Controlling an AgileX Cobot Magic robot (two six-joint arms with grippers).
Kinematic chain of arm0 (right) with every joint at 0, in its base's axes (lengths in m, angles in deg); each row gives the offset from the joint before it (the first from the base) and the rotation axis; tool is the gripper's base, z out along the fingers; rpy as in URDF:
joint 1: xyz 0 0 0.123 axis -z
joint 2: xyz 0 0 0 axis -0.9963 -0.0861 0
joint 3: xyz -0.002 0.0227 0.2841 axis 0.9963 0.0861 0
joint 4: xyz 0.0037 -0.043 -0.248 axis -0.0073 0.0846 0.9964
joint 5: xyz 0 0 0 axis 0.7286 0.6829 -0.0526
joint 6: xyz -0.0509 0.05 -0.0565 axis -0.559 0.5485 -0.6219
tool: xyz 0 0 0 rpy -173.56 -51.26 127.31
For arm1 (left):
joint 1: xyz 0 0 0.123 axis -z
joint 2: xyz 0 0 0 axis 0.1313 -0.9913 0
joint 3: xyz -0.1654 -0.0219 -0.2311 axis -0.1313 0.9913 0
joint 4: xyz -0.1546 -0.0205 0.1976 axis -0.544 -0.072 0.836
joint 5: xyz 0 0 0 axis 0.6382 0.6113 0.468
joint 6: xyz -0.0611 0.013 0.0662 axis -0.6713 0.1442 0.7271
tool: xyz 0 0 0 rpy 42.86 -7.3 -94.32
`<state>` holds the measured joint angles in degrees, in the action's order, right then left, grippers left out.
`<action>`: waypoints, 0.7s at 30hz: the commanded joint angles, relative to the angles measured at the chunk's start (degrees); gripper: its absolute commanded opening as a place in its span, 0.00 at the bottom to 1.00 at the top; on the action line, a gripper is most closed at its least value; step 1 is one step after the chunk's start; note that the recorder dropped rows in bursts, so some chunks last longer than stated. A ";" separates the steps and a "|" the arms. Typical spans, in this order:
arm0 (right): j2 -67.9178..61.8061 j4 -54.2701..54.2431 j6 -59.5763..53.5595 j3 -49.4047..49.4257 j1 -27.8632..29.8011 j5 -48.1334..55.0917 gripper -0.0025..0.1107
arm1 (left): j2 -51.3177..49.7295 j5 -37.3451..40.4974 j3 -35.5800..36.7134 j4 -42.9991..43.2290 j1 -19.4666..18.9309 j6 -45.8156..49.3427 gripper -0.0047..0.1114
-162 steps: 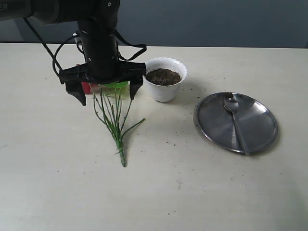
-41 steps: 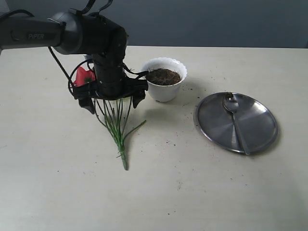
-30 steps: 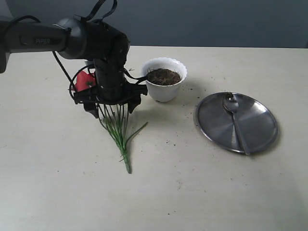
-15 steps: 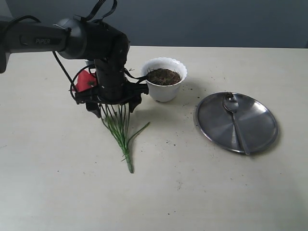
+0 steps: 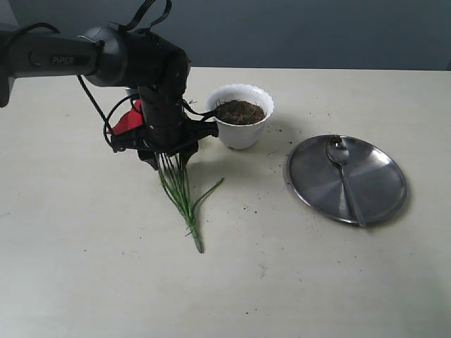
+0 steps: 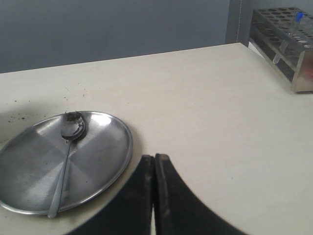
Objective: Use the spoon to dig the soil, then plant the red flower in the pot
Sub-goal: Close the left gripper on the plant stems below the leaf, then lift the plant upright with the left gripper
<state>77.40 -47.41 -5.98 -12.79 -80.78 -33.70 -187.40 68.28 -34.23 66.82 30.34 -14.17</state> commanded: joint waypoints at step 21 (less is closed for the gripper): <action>0.22 0.03 -0.27 0.29 0.22 -0.82 0.02 | -4.12 -1.92 0.39 -5.19 0.15 1.29 0.11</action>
<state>77.40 -47.41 -5.98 -12.79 -80.78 -33.70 -189.75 66.97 -34.36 64.18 30.34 -13.60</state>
